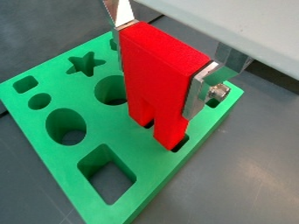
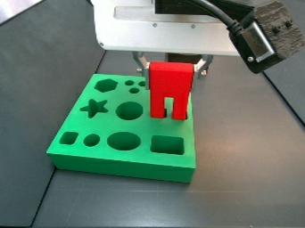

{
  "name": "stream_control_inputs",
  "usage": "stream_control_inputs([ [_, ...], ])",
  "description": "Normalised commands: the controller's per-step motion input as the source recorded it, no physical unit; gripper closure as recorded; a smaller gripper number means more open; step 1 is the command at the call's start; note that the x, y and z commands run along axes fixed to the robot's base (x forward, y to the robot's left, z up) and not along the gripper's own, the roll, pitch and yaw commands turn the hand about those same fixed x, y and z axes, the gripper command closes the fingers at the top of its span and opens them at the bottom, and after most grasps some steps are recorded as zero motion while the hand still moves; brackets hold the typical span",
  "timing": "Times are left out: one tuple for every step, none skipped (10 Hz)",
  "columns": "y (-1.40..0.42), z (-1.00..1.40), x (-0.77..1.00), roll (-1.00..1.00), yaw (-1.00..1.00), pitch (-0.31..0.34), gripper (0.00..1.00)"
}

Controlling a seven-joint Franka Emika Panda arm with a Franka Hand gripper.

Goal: Pick up the double-square object. Move up. Place the double-square object on the fixture. Regrasp the double-square object. Move to above the board. Insert the double-square object.
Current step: Insert the double-square object.

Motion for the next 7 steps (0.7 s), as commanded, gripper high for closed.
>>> stream_control_inputs([
  [0.22, -0.52, 0.15, 0.00, 0.03, -0.020, 1.00],
  [0.00, -0.59, 0.22, 0.01, 0.00, -0.030, 1.00],
  [-0.07, -0.82, 0.13, 0.07, 0.00, -0.124, 1.00],
  [-0.23, -0.88, 0.00, 0.11, 0.00, -0.171, 1.00],
  [-0.20, -0.85, 0.00, 0.09, 0.00, -0.164, 1.00],
  [0.00, -0.89, 0.00, 0.10, 0.06, -0.136, 1.00],
  [0.05, -0.87, 0.00, 0.08, 0.07, -0.103, 1.00],
])
